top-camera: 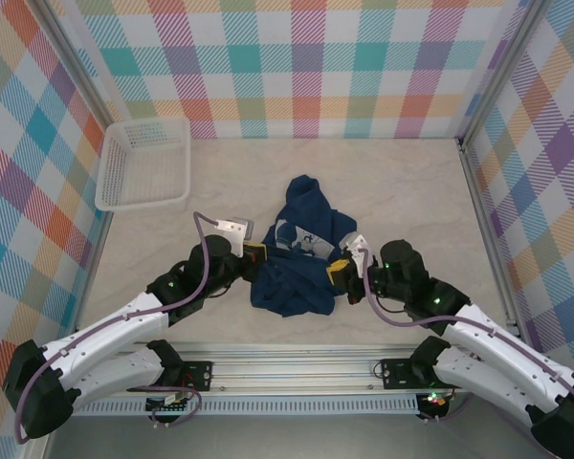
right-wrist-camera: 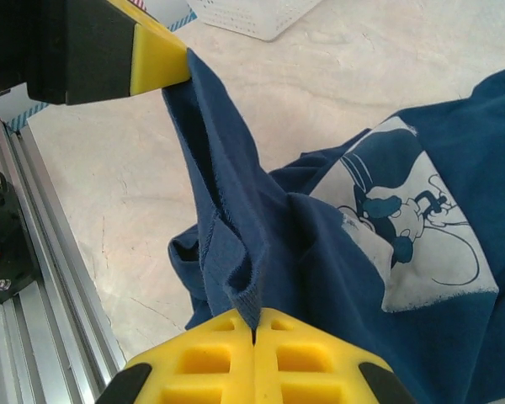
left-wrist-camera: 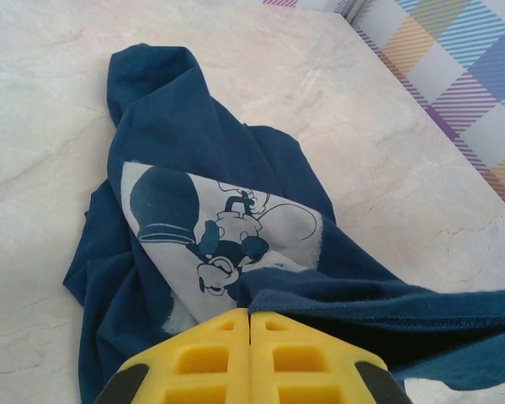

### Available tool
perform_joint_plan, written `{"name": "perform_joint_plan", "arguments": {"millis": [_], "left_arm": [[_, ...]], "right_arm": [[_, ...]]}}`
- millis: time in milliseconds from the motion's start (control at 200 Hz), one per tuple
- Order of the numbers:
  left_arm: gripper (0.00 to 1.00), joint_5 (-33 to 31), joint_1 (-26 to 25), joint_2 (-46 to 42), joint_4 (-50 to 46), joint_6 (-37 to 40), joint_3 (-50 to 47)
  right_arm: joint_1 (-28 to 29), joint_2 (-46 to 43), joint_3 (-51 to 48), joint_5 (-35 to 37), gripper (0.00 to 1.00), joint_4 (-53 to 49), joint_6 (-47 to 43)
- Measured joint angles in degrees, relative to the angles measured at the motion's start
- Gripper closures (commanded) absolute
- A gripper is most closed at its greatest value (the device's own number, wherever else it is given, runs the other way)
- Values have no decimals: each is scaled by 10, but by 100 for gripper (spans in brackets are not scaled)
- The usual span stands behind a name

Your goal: Fold the inside-out t-shirt

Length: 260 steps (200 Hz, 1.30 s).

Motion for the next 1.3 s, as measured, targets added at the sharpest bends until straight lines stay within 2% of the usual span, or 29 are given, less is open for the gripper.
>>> {"name": "perform_joint_plan", "arguments": {"millis": [160,435,695,780,1050,1195,1300], "left_arm": [[100,44,2,43,-3,2,26],[100,124,2,121,1,1,57],[100,169,2,134,12,10,59],[94,171,2,134,13,18,58],[67,169,2,131,-1,32,58],[60,169,3,122,-8,27,61],[58,168,9,121,-31,11,74]], "right_arm": [[-12,37,17,29,100,-7,14],[-82,75,66,68,100,-38,39],[-90,61,53,21,100,-38,35],[-90,61,45,-8,100,-33,30],[-89,58,9,-71,100,-16,25],[-74,57,-7,-100,100,-5,25],[-42,64,-12,-115,100,2,25]]}}
